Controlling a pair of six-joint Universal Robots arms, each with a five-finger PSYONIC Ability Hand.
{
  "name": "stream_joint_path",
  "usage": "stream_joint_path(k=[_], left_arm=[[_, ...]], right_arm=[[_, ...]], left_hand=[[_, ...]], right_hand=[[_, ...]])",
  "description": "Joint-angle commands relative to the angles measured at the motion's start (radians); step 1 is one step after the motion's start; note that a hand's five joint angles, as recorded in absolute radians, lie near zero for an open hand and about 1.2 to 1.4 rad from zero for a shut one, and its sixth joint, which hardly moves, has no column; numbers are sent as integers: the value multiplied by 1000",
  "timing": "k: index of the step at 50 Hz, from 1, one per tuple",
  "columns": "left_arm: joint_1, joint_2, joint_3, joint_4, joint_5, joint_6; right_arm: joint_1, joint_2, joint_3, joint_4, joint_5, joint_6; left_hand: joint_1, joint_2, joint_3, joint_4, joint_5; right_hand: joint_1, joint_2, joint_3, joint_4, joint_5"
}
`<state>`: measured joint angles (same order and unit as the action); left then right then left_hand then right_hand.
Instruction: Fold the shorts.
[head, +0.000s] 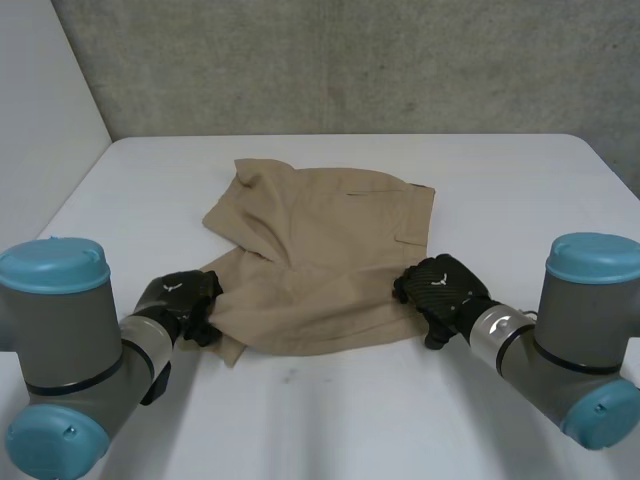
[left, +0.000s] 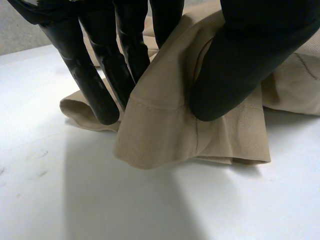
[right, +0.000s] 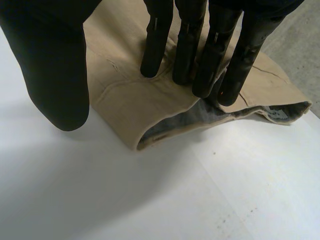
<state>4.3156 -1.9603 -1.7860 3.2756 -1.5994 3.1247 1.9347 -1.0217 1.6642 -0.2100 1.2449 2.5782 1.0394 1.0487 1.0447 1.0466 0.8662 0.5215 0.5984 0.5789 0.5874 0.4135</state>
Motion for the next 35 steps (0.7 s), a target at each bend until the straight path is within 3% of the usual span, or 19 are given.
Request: stream_joint_path(k=[1, 10, 16, 27, 30, 35], left_arm=[[3, 6, 10, -1, -1, 2], [3, 11, 16, -1, -1, 3], [3, 8, 16, -4, -1, 9], [-7, 17, 17, -5, -1, 46], [-11, 17, 22, -5, -1, 46], [-11, 15, 22, -5, -1, 48]], right_arm=[[1, 61, -72, 0, 25, 0], [9, 114, -146, -2, 41, 17], [24, 121, -179, -2, 51, 23], [24, 71, -205, 0, 53, 92], [24, 77, -205, 0, 54, 88], [24, 100, -207, 1, 54, 85]], left_hand=[[216, 207, 211, 209, 215], [213, 204, 208, 206, 212], [216, 207, 211, 209, 215], [278, 269, 273, 271, 277], [278, 269, 273, 271, 277], [266, 257, 261, 259, 265]], right_hand=[[162, 85, 105, 96, 96], [265, 188, 207, 199, 198], [874, 797, 817, 808, 807], [855, 779, 798, 790, 789], [624, 547, 567, 558, 557], [486, 409, 428, 420, 419]])
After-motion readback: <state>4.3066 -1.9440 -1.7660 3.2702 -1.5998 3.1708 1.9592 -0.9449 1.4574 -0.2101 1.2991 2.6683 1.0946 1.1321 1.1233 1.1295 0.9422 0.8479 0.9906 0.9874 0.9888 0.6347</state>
